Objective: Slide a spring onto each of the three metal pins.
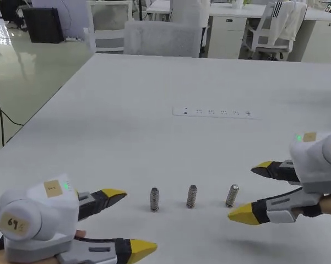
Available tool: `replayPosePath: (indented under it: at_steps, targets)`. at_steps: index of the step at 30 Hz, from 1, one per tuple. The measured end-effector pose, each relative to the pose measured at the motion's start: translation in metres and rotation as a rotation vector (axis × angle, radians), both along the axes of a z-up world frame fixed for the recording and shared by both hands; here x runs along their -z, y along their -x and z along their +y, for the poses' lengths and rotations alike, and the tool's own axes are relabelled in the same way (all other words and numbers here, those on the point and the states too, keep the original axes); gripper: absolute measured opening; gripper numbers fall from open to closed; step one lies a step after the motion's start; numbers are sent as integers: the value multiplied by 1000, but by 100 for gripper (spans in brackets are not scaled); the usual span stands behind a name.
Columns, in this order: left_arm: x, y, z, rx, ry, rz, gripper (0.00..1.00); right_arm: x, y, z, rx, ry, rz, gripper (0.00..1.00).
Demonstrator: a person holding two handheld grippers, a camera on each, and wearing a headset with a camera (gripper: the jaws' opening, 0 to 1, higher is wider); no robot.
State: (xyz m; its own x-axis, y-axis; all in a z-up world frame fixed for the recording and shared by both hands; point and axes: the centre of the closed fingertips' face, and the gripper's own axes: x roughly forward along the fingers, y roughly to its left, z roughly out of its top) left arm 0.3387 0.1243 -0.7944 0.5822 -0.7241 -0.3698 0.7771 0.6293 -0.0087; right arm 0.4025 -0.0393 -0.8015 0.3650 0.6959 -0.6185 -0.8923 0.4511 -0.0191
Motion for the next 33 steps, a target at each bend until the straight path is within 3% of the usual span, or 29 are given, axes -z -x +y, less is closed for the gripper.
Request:
replayPosePath:
  at_steps: [15,33]
  targets:
    - [4,-3,6,-31,6,6,66,8,24,-8,10,-31,-16,80]
    - [7,-7,14,-68,14,9,68,10,32,-5,21,-71,-22,80]
